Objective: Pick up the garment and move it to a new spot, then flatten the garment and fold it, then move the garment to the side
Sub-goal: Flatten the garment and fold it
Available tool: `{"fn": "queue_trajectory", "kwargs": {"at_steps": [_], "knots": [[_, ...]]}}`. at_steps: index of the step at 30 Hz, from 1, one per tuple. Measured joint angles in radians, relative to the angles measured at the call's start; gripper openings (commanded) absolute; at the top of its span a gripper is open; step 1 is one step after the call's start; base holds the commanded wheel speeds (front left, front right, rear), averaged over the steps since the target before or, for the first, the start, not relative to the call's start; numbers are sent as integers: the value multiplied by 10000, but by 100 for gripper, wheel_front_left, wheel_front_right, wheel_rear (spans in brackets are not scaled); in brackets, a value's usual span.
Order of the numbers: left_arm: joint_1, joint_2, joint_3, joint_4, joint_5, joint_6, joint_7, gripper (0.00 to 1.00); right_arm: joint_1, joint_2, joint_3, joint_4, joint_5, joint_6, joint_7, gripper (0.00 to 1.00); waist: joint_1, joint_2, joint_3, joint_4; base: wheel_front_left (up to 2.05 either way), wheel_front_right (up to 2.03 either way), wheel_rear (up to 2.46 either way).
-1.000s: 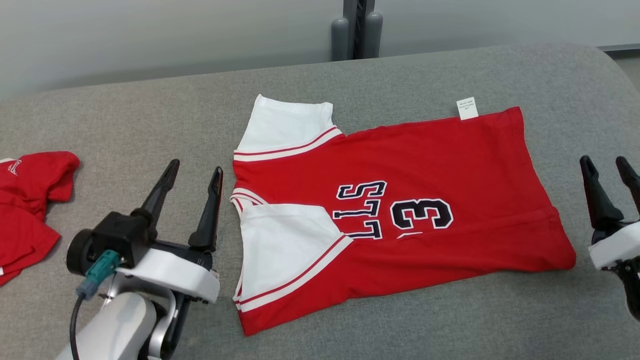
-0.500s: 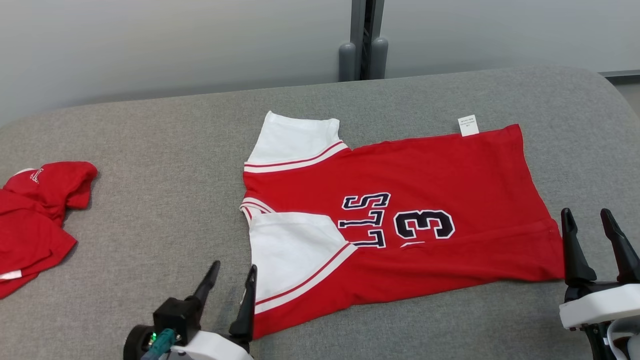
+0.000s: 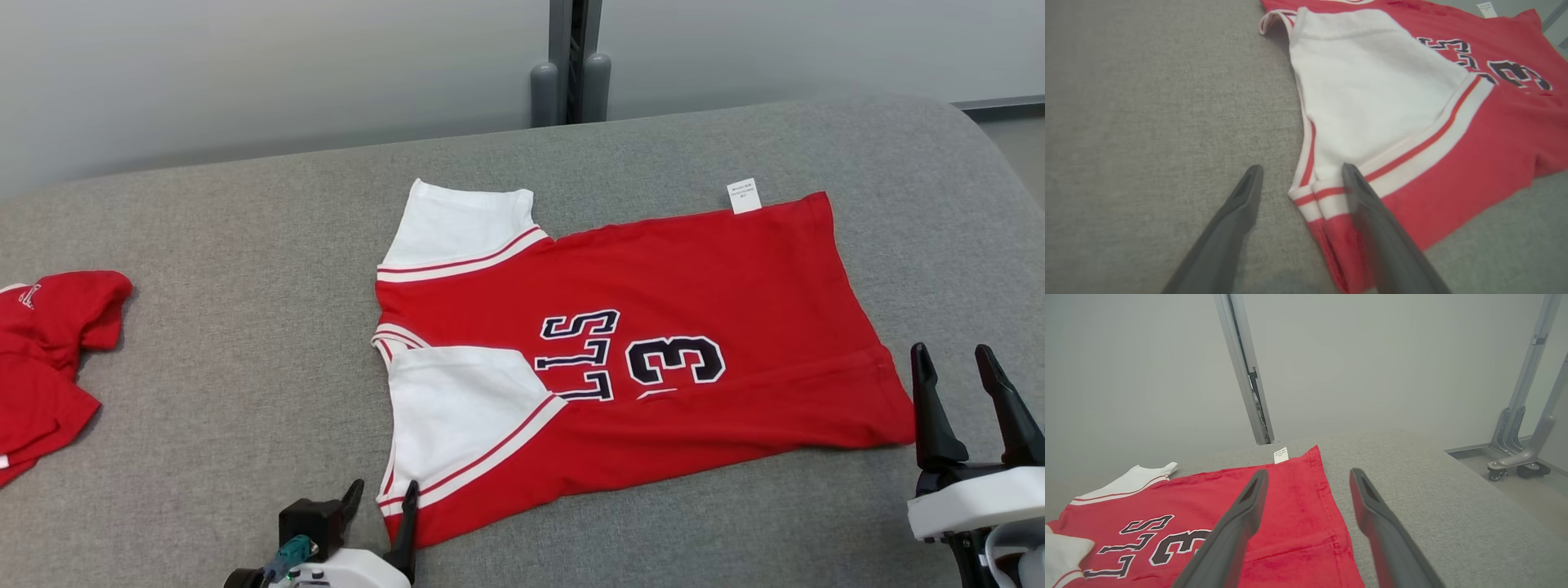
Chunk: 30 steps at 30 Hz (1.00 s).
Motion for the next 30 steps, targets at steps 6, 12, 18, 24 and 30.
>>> {"fn": "queue_trajectory", "kwargs": {"at_steps": [6,12,18,24,30], "knots": [[-314,-77,-199,378,-134,-424,190,0,-3,71,-483,341,-138,0,-2,100,0,0,57,-75,0,0,0],[-399,-35,-265,307,-63,-499,69,0,-14,297,-851,1035,-238,0,0,100,0,0,90,-31,0,0,0],[-605,353,-313,-213,545,-201,-102,0,-323,516,-1064,2253,443,0,0,100,0,0,155,112,0,0,0],[-628,474,-458,-865,867,-127,-128,0,-824,688,-1051,3883,1471,0,0,100,0,0,239,316,0,0,0],[-595,583,-648,-1137,966,-130,-98,0,-1270,742,-644,4738,2648,0,-2,100,0,0,356,418,0,0,0]]}}
